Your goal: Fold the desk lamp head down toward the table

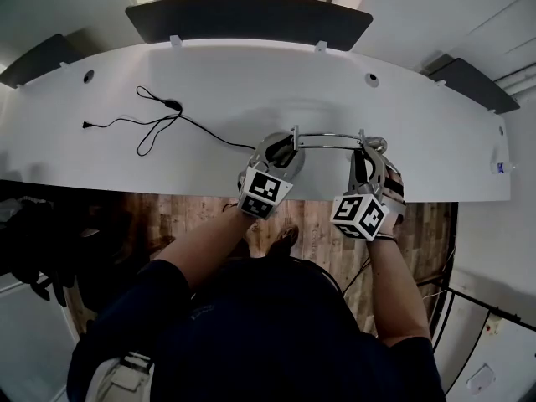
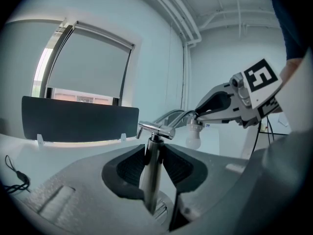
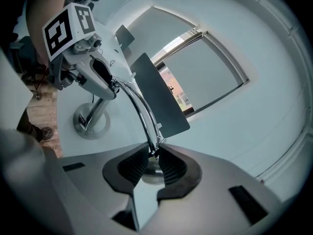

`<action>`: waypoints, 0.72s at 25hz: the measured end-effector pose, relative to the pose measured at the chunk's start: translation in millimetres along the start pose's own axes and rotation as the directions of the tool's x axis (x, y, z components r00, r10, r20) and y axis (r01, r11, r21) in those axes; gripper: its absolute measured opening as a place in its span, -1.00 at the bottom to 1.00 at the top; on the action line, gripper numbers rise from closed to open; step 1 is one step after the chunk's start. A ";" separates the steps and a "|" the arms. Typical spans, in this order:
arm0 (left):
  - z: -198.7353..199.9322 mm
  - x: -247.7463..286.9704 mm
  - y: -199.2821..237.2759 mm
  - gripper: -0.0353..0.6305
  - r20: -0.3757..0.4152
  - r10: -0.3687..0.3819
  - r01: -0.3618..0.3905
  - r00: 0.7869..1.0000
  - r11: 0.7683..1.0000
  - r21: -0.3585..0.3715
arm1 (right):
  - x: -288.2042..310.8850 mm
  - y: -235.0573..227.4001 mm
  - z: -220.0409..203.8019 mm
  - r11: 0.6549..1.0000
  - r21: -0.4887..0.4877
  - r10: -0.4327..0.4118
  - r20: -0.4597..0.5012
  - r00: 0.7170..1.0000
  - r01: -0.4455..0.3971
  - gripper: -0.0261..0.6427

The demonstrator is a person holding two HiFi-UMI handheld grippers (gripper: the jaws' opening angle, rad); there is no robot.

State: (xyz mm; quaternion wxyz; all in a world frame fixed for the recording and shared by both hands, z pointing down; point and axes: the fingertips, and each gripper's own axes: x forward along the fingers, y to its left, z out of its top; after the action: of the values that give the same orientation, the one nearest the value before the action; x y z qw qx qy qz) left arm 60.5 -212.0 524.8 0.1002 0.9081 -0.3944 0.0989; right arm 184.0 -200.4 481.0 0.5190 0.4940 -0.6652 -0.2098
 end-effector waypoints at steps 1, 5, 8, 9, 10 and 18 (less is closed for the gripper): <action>0.2 0.2 -0.1 -0.54 -0.001 0.000 0.000 1.000 1.000 -0.002 | 2.7 3.5 -2.5 1.000 0.013 0.010 0.000 1.000 -0.010 -0.71; 0.0 1.2 0.5 -0.54 -0.003 0.000 0.000 1.000 1.000 0.002 | 11.1 16.4 -9.1 0.996 0.080 0.046 0.001 0.999 -0.046 -0.71; -3.6 2.3 3.6 -0.54 -0.005 0.008 -0.007 1.000 0.999 0.038 | 17.0 25.5 -13.5 0.994 0.086 0.061 0.007 0.998 -0.061 -0.71; -3.8 2.5 3.9 -0.54 -0.004 0.008 -0.008 1.000 0.999 0.040 | 18.5 27.9 -14.6 0.994 0.090 0.066 0.008 0.998 -0.066 -0.71; -3.8 2.6 3.8 -0.54 -0.003 0.007 -0.007 1.000 0.999 0.038 | 19.9 30.2 -15.5 0.993 0.096 0.071 0.009 0.997 -0.072 -0.70; -4.5 1.7 5.6 -0.54 -0.019 0.007 -0.007 1.000 0.999 0.034 | 31.7 51.0 -19.3 0.980 0.154 0.127 0.016 0.992 -0.128 -0.70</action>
State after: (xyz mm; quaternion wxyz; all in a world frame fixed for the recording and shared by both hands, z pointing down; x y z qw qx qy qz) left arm 57.1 -215.9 530.1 0.0882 0.9073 -0.3949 0.1147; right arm 179.8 -202.1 543.9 0.4894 0.4885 -0.7114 -0.1256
